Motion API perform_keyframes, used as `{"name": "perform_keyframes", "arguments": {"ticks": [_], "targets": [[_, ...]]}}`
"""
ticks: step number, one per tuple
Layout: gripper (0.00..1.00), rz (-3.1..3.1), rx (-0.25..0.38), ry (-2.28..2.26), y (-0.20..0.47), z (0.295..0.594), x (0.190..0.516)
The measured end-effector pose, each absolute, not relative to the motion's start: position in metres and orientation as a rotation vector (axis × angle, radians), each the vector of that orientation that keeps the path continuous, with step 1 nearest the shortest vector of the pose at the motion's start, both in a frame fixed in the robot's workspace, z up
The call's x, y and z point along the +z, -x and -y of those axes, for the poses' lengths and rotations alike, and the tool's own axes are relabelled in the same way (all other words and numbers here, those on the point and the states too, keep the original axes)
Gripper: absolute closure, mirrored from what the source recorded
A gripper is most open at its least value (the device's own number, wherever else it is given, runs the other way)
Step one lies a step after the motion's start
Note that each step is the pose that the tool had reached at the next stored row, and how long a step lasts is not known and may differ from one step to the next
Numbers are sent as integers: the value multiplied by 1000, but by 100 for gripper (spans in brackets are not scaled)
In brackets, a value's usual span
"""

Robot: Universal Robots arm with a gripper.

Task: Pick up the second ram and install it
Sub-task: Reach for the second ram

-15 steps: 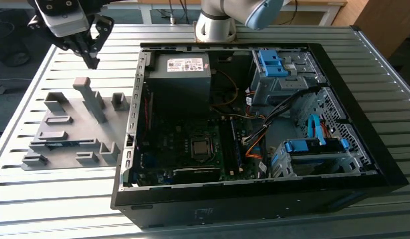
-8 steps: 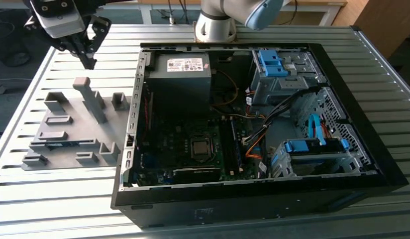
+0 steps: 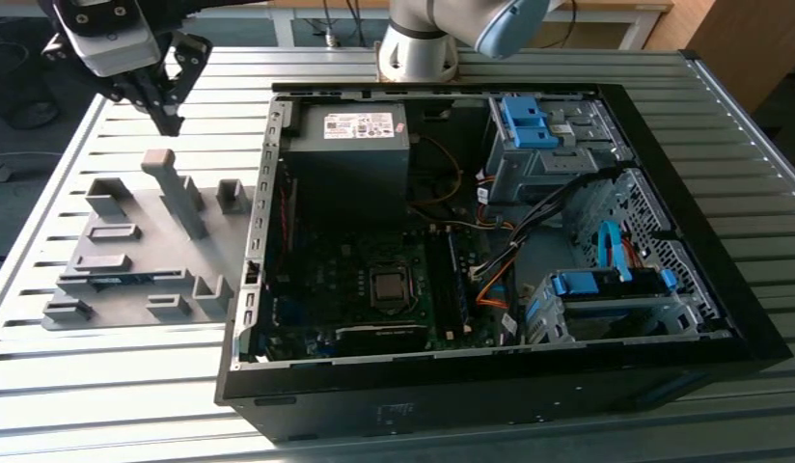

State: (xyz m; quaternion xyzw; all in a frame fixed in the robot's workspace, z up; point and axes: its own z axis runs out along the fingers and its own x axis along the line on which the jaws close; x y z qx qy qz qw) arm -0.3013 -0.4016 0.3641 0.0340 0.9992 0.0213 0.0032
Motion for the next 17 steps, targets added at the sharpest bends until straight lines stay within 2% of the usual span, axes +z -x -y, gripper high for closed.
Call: {"name": "perform_keyframes", "arguments": {"ticks": [17], "targets": [[89,-3139,67,-105,315,410,362]]}}
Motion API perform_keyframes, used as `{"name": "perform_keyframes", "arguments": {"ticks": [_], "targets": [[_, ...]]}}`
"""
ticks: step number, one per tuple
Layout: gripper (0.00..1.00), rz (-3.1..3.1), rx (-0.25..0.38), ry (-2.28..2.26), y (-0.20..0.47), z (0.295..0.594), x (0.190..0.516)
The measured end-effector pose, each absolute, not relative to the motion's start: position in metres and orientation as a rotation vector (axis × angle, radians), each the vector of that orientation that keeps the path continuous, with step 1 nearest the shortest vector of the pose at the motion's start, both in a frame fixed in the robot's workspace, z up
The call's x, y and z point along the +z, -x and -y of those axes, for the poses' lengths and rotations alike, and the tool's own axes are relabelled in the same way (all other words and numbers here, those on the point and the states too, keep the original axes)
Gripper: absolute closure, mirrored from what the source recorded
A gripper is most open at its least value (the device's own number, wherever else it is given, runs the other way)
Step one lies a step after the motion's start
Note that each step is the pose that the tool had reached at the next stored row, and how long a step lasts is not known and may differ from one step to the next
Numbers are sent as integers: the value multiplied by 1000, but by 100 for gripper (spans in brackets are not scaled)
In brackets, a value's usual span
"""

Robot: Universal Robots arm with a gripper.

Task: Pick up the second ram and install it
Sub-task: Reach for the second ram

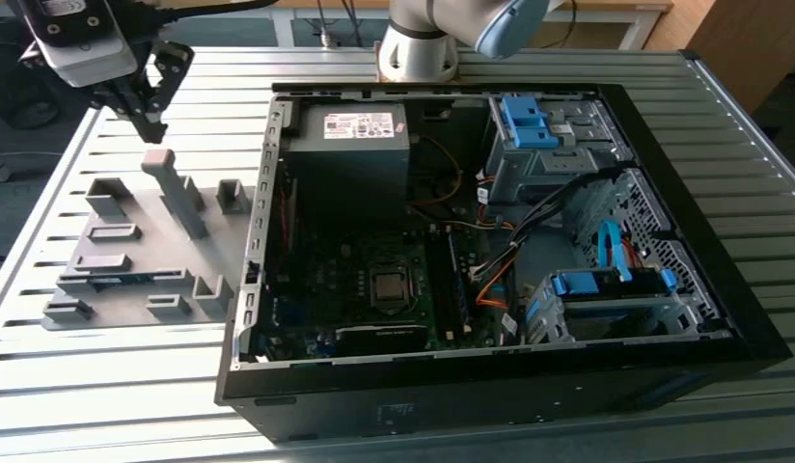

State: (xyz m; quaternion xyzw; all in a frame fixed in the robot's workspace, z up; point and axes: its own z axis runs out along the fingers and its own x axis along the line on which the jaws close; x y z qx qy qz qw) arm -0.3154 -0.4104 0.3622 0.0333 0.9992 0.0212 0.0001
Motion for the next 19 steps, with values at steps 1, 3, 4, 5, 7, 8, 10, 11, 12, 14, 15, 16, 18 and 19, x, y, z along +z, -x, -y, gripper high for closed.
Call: {"name": "perform_keyframes", "arguments": {"ticks": [1,3,4,5,7,8,10,11,12,14,15,16,18,19], "targets": [[89,-3139,67,-105,316,412,362],[89,-3140,67,-105,317,414,362],[89,-3141,67,-105,317,415,362],[89,-3141,67,-105,318,416,362],[89,-3141,67,-105,320,417,362],[89,-3142,67,-105,322,417,361],[89,-3142,67,-105,324,417,361],[89,-3142,67,-105,325,417,361],[89,-3142,67,-105,327,417,361],[89,-3142,67,-105,329,418,361],[89,-3143,67,-105,329,418,361],[89,-3143,67,-105,330,418,361],[89,-3143,67,-105,331,418,361],[89,-3143,67,-105,332,418,361]]}}
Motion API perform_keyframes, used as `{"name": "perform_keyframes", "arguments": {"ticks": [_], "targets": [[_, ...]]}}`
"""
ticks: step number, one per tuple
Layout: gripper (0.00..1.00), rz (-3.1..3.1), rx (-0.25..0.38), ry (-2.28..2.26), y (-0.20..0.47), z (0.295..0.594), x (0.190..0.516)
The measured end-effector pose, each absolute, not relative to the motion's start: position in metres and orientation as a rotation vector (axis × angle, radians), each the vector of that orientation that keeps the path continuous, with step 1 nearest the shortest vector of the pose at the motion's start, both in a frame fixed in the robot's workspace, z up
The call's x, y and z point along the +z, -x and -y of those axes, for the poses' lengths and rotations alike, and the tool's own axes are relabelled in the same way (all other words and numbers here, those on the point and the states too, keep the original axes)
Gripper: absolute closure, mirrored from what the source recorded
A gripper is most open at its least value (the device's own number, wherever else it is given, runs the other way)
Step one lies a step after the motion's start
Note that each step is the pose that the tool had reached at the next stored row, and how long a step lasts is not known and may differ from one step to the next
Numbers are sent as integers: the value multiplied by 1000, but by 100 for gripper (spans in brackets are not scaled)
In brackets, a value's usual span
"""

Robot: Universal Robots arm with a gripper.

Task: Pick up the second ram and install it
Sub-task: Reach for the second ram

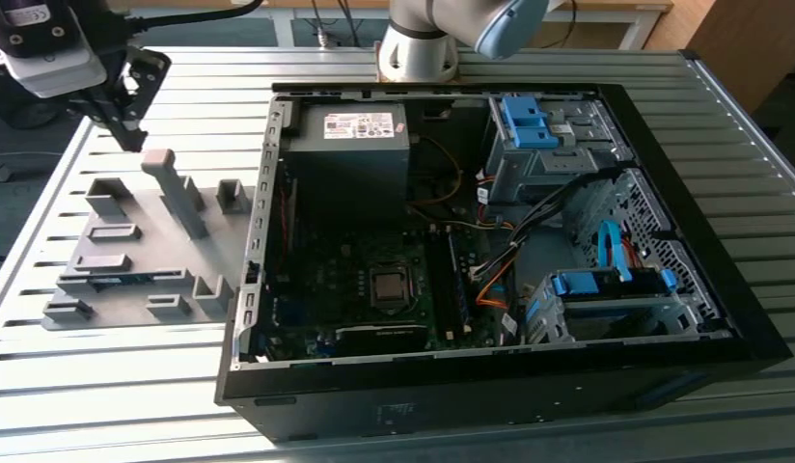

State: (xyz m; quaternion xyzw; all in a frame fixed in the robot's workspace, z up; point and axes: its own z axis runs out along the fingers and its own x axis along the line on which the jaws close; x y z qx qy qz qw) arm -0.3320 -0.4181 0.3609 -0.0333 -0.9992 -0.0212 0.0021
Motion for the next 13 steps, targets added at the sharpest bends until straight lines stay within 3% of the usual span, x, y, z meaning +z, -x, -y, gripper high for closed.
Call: {"name": "perform_keyframes", "arguments": {"ticks": [13], "targets": [[89,3135,-66,104,342,418,361]]}}
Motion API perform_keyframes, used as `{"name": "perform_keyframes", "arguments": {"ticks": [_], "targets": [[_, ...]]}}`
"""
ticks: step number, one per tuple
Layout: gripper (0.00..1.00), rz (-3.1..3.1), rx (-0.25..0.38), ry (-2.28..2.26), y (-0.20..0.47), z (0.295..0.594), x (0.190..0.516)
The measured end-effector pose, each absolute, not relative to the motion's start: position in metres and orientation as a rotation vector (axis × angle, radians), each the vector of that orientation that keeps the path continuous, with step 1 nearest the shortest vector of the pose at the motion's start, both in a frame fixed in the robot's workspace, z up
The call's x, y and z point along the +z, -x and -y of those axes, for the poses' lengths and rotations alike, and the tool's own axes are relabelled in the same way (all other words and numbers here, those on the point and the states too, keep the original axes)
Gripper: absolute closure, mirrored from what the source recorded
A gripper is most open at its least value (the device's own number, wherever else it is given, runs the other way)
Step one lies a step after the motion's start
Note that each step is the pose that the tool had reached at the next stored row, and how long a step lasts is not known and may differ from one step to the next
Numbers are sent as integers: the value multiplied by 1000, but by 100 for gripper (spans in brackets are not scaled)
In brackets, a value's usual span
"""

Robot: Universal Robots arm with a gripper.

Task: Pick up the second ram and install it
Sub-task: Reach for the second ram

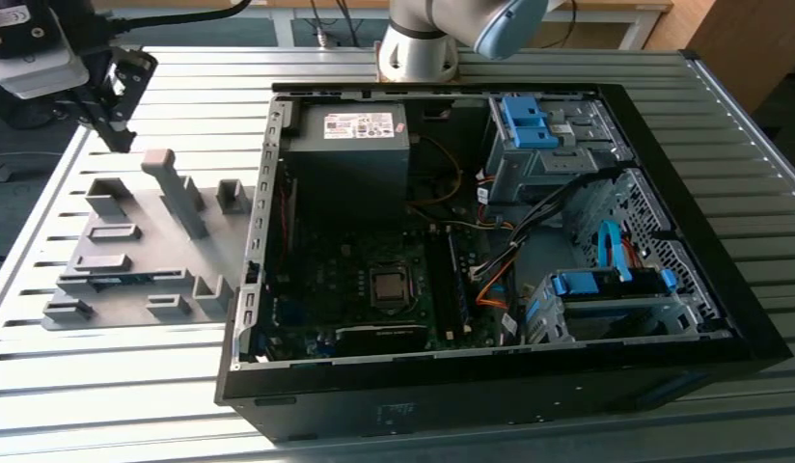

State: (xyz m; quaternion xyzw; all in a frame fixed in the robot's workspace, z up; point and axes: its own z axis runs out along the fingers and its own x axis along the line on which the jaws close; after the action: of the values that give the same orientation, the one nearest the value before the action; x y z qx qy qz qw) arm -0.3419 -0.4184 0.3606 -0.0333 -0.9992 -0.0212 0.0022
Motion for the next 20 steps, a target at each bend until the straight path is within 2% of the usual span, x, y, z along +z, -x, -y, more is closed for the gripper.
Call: {"name": "perform_keyframes", "arguments": {"ticks": [20], "targets": [[89,3133,-66,100,362,427,359]]}}
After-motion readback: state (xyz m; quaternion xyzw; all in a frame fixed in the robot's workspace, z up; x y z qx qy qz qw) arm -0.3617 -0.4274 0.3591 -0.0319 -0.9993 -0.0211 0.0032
